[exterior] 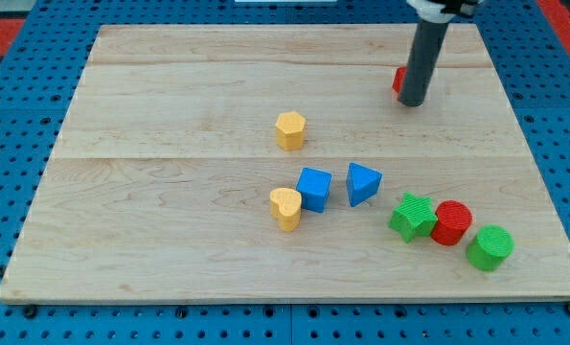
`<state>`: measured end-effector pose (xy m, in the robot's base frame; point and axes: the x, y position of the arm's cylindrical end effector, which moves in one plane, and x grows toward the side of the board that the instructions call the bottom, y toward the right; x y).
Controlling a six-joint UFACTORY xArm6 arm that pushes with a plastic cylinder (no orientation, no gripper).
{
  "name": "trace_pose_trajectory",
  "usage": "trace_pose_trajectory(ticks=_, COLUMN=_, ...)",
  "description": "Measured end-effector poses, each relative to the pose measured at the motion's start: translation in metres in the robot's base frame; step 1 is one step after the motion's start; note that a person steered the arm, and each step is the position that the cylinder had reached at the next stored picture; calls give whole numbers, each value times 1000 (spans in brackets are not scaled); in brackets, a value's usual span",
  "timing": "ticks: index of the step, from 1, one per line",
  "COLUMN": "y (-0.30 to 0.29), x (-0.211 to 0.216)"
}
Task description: Move the blue triangle to the yellow hexagon
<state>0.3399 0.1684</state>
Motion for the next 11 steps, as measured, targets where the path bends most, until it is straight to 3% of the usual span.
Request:
trace_pose_trajectory(ticks=1, y=9, x=-57)
trace_pose_trajectory(ticks=2, y=28, x=-61)
trace_pose_trajectory(ticks=3, y=88, x=-20)
trace_pose_trajectory(ticks=4, y=108, x=75)
trace_pose_trajectory(ticks=5, y=104, x=137)
trace_pose_trajectory(ticks=9, y=-95, x=166)
trace_pose_trajectory(ticks=10, y=-108, x=150)
trace_pose_trajectory(ticks=11, y=-109, x=109)
